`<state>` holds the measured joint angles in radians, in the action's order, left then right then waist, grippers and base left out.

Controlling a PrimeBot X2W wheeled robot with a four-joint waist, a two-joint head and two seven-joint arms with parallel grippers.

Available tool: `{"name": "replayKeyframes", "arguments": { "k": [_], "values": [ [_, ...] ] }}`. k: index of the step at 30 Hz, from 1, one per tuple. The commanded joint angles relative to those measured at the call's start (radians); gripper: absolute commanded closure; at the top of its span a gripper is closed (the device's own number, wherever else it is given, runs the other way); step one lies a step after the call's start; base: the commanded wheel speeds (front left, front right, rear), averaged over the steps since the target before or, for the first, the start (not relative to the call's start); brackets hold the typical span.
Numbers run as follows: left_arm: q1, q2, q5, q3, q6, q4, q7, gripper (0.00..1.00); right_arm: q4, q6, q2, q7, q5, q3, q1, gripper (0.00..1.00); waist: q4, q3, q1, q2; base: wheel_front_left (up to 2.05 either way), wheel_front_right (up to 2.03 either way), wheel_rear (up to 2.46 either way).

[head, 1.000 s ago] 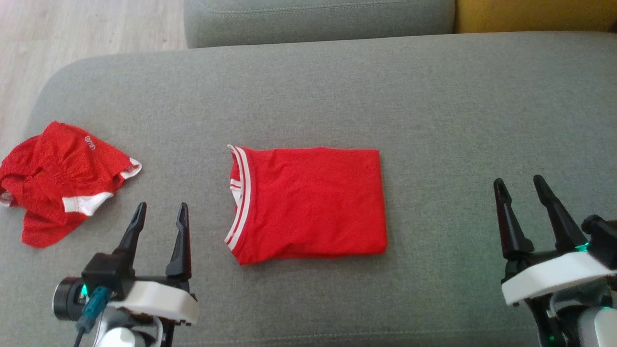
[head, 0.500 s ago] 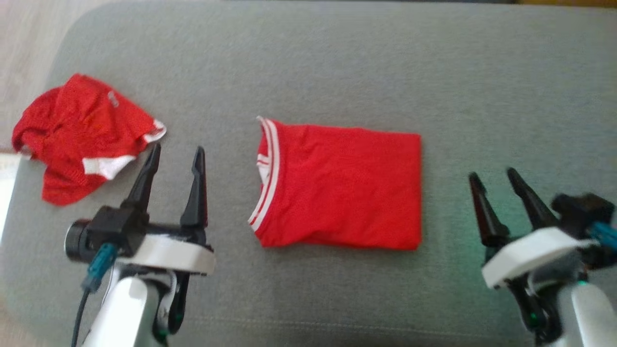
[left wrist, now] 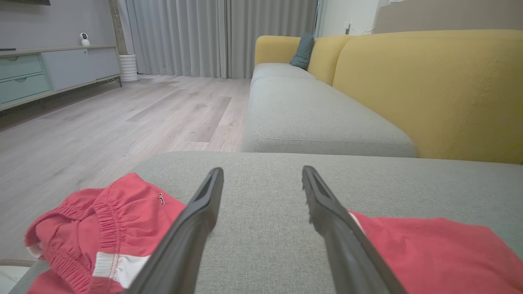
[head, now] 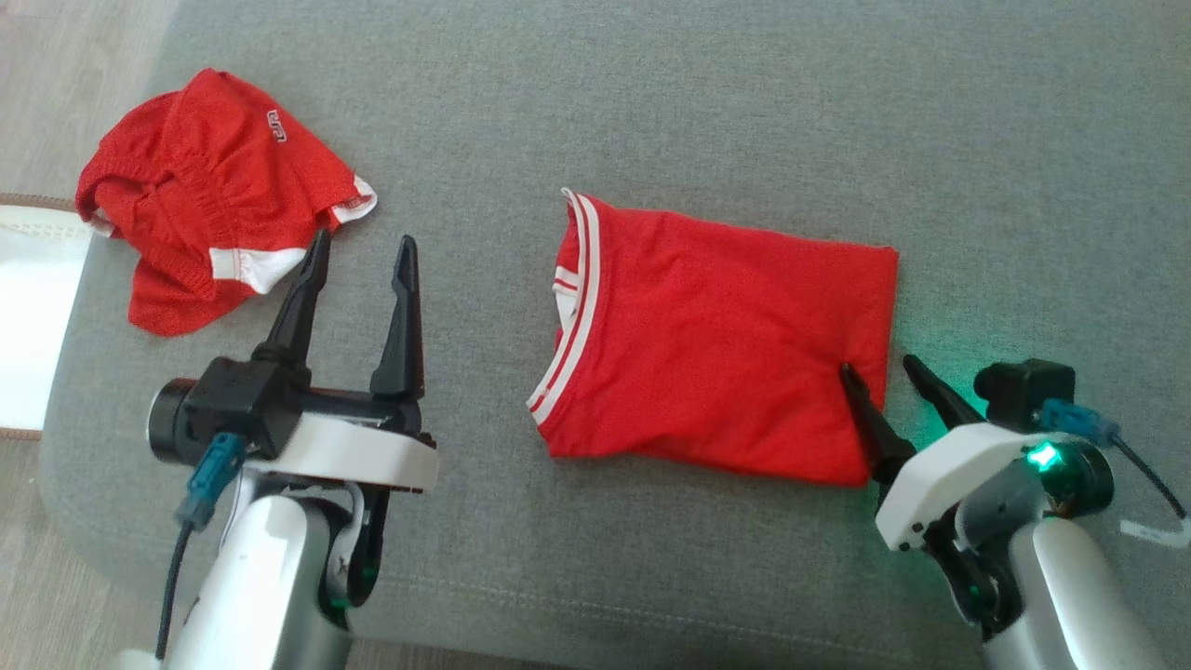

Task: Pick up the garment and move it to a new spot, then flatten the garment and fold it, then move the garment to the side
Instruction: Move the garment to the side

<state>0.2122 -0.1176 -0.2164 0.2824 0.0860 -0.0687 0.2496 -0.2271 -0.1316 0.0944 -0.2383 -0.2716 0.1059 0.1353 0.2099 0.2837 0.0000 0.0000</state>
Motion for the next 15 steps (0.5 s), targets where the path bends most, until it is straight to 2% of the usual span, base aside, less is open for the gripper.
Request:
{"name": "replayKeyframes", "arguments": {
  "k": [1, 2, 3, 4, 10, 15],
  "values": [
    [0.034, -0.005, 0.014, -0.038, -0.006, 0.037, 0.012, 0.0, 0.005, 0.001, -0.015, -0.026, 0.001, 0.029, 0.029, 0.16, -0.002, -0.001, 0.0, 0.0, 0.0, 0.0, 0.0],
    [0.033, -0.003, 0.017, -0.04, -0.007, 0.038, 0.012, 0.0, -0.002, 0.001, -0.018, -0.035, -0.001, 0.03, 0.03, 0.16, -0.004, -0.002, 0.0, 0.0, 0.0, 0.0, 0.0],
    [0.032, -0.001, 0.02, -0.041, -0.009, 0.038, 0.012, 0.0, -0.005, 0.001, -0.02, -0.041, -0.003, 0.033, 0.032, 0.73, -0.006, -0.002, 0.0, 0.0, 0.0, 0.0, 0.0],
    [0.03, 0.0, 0.023, -0.042, -0.013, 0.038, 0.012, 0.0, -0.005, 0.001, -0.021, -0.043, -0.004, 0.036, 0.035, 1.0, -0.008, -0.002, 0.0, 0.0, 0.0, 0.0, 0.0],
    [0.024, 0.002, 0.037, -0.053, -0.024, 0.039, 0.012, 0.0, 0.005, 0.001, -0.023, -0.052, -0.007, 0.048, 0.047, 1.0, -0.033, -0.004, 0.0, 0.0, 0.0, 0.0, 0.0],
    [0.02, 0.001, 0.05, -0.063, -0.033, 0.049, 0.012, 0.0, 0.042, 0.001, -0.004, -0.041, 0.002, 0.07, 0.057, 1.0, -0.091, -0.002, 0.0, 0.0, 0.0, 0.0, 0.0]
  ]
}}
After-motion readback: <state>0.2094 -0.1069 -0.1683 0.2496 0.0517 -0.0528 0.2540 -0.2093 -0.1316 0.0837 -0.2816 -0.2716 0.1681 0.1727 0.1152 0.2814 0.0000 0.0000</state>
